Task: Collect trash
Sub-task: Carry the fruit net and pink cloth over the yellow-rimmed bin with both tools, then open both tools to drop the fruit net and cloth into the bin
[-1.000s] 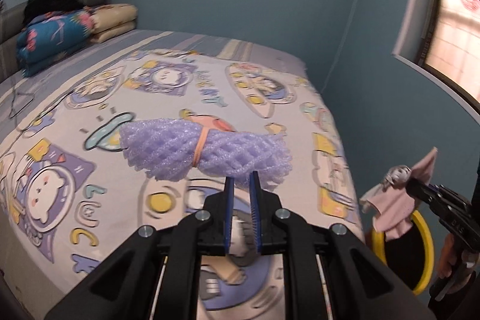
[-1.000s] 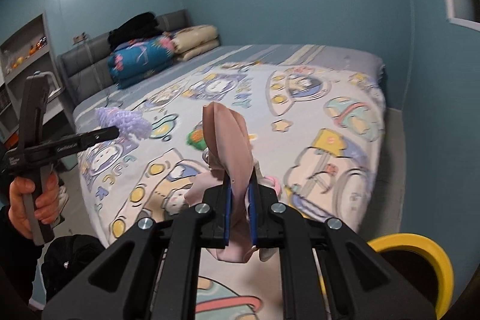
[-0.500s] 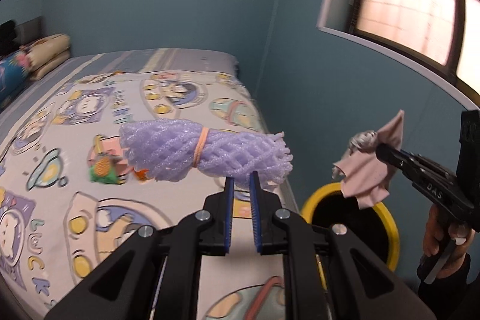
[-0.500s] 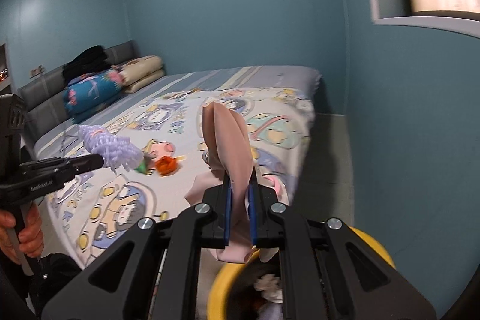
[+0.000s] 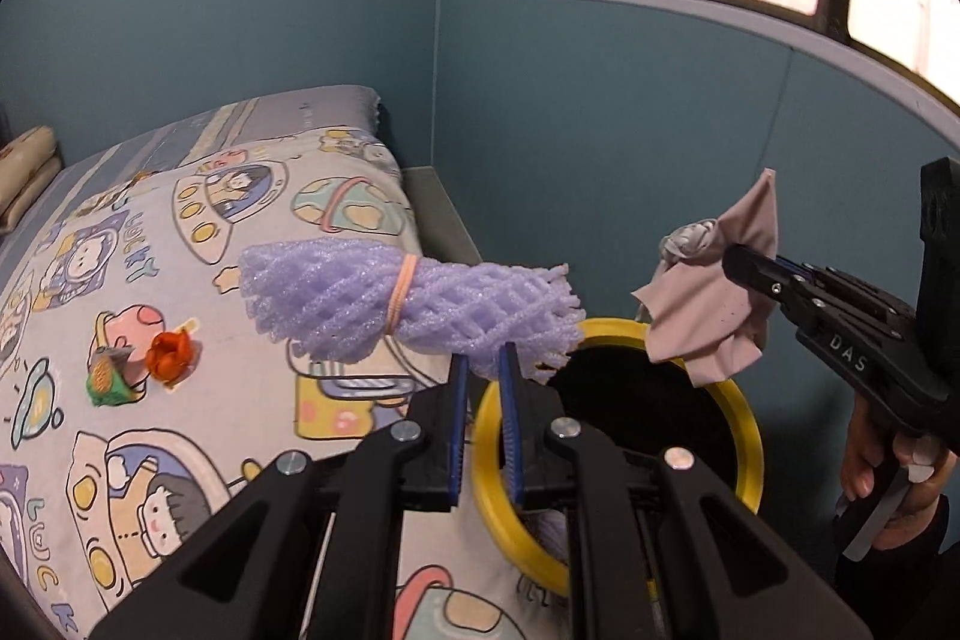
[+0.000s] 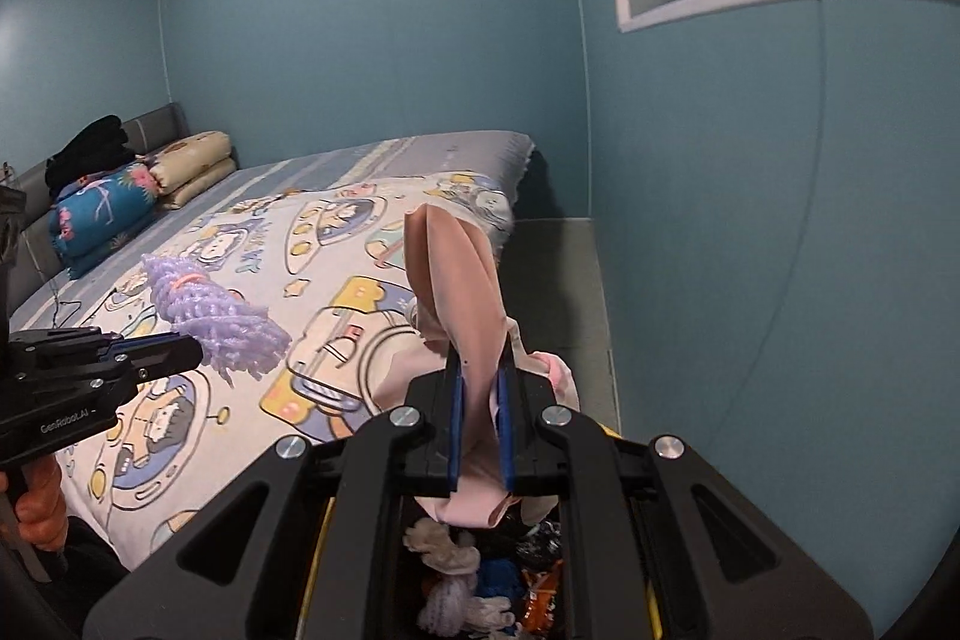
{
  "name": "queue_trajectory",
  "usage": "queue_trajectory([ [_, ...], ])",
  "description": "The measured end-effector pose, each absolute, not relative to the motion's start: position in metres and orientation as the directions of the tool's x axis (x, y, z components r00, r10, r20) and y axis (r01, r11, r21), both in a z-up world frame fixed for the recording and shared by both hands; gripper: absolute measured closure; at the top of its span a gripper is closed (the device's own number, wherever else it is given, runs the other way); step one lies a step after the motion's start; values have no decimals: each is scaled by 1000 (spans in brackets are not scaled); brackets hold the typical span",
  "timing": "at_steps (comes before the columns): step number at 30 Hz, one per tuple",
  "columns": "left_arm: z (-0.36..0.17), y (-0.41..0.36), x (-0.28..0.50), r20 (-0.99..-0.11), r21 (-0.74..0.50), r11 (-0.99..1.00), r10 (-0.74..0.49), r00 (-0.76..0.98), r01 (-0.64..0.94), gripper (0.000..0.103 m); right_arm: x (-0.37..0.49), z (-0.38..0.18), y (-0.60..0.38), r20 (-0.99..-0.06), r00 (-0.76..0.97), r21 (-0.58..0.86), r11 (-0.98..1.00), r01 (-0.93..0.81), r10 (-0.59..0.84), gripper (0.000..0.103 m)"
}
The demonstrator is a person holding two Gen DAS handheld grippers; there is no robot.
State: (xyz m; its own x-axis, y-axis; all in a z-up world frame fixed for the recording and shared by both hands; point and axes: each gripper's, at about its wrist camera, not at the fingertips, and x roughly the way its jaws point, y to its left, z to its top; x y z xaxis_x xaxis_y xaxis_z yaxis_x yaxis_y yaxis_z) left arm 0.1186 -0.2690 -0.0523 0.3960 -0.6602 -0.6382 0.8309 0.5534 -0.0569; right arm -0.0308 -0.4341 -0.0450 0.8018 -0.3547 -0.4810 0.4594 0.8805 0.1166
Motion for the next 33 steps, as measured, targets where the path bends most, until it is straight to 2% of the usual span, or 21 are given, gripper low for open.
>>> queue_trajectory([
  [11, -65, -306, 90, -667, -35, 499, -657, 351, 866, 93, -42, -67, -451, -532, 766, 125, 861, 493, -361, 94],
  [25, -97, -321, 100, -726, -145, 495, -642, 248, 857, 92, -37, -84, -458, -600, 727, 122, 859, 497, -335, 93],
  [26, -98, -320, 101, -727, -149, 498, -641, 247, 854, 87, -36, -83, -458, -600, 725, 120, 858, 500, -339, 93],
  [28, -99, -316, 106, -725, -165, 517, -641, 252, 840, 67, -36, -84, -459, -608, 717, 116, 855, 506, -342, 88],
  [29, -99, -314, 107, -721, -171, 526, -643, 258, 833, 49, -35, -84, -460, -613, 711, 118, 850, 513, -344, 77],
  [31, -97, -308, 109, -708, -187, 536, -654, 265, 823, 40, -36, -84, -462, -609, 710, 122, 842, 525, -354, 55],
  [33, -96, -304, 113, -703, -189, 543, -656, 273, 818, 39, -38, -83, -465, -608, 703, 120, 832, 541, -370, 55],
])
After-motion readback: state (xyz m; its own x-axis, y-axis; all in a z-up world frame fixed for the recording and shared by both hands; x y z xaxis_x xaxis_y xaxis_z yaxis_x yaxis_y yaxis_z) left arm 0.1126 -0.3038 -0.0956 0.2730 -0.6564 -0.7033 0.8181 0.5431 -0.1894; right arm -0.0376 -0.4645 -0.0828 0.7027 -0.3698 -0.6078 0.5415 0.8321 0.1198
